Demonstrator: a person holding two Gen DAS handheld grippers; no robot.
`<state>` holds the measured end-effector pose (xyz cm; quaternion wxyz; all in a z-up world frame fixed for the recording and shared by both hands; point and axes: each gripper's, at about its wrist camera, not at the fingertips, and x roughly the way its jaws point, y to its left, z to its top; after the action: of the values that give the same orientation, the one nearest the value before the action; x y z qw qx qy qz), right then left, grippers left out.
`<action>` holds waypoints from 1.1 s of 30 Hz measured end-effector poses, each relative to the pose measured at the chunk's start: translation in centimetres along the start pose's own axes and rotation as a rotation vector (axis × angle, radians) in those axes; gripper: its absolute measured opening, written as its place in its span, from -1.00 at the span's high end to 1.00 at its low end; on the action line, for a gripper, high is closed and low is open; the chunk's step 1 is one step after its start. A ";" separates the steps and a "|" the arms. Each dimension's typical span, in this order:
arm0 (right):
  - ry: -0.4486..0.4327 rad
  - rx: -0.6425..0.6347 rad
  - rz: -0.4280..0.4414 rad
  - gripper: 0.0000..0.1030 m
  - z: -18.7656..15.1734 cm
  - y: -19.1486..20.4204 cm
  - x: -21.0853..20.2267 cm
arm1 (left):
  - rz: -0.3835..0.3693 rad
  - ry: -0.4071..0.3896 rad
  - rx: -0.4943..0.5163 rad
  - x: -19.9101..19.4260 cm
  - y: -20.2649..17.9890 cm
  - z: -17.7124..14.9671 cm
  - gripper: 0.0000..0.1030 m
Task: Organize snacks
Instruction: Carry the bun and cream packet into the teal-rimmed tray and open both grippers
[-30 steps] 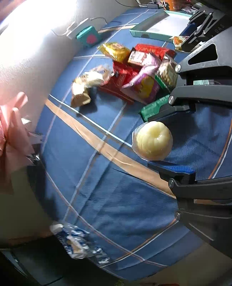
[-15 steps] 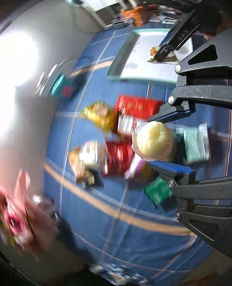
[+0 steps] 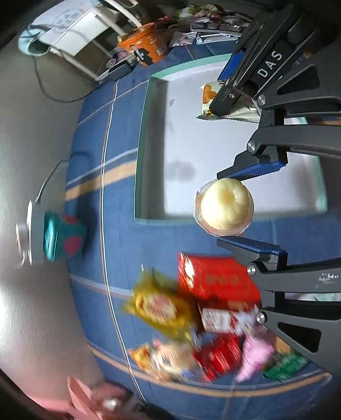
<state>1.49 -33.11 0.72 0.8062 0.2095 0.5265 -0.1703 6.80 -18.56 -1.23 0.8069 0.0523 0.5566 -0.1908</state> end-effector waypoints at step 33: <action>0.023 0.014 -0.037 -0.94 2.1 -1.1 2.0 | 0.076 0.002 -0.077 2.2 1.6 2.6 -0.77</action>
<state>3.36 -35.25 -0.59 0.7952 0.2073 0.5384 -0.1865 10.35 -18.44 -2.42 0.8143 0.0427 0.5620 -0.1384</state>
